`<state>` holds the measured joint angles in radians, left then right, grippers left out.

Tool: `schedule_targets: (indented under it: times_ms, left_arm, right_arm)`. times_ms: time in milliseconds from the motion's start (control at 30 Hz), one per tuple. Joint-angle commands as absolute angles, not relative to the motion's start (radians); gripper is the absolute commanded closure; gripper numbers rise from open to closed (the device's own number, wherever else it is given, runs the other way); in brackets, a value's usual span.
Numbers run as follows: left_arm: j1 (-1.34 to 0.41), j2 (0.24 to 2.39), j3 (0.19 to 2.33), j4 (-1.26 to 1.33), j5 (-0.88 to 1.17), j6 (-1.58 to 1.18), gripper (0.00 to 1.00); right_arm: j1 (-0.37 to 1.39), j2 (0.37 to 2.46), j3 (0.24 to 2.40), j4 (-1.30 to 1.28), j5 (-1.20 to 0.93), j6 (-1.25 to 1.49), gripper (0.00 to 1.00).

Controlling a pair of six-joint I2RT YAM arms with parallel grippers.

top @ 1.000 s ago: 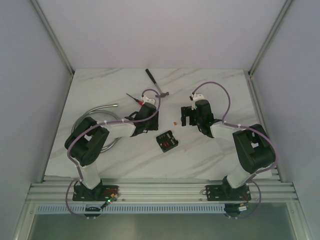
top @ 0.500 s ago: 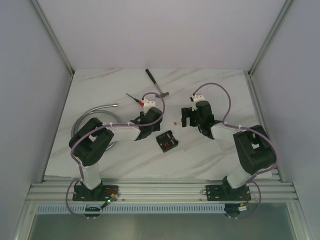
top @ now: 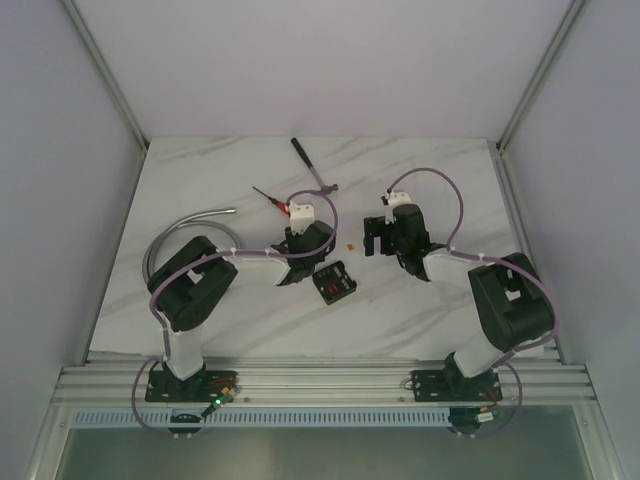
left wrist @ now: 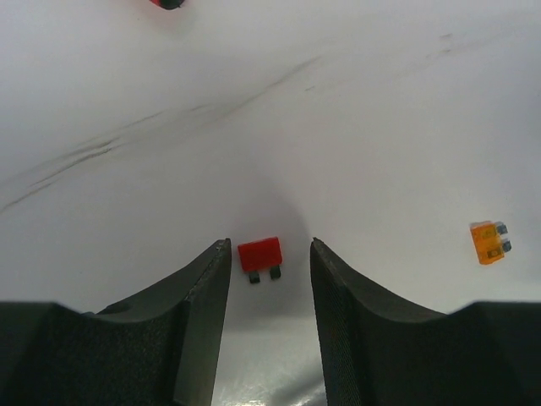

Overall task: Snap on the fuse box
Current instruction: Pick up the fuse from the center of the board.

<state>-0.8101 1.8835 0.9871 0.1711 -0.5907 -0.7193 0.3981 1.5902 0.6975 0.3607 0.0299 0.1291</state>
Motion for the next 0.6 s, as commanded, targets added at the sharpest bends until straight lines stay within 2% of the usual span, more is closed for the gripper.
schedule_targets:
  times_ms: [0, 133, 267, 567]
  left_arm:
    - [-0.822, 1.966, 1.018, 0.009, -0.589, -0.769, 0.49]
    - [-0.825, 1.999, 1.055, -0.063, -0.595, -0.769, 0.5]
    - [-0.825, 2.009, 1.058, -0.098, -0.584, -0.766, 0.57]
    - [-0.825, 2.001, 1.044, -0.109, -0.482, -0.719, 0.57]
  right_arm:
    - [0.394, 1.567, 0.682, 0.403, 0.024, 0.142, 0.0]
    - [0.394, 1.554, 0.672, 0.409, 0.028, 0.143, 0.0]
    - [0.394, 1.548, 0.665, 0.417, 0.027, 0.145, 0.0]
    - [0.394, 1.548, 0.661, 0.413, 0.024, 0.146, 0.0]
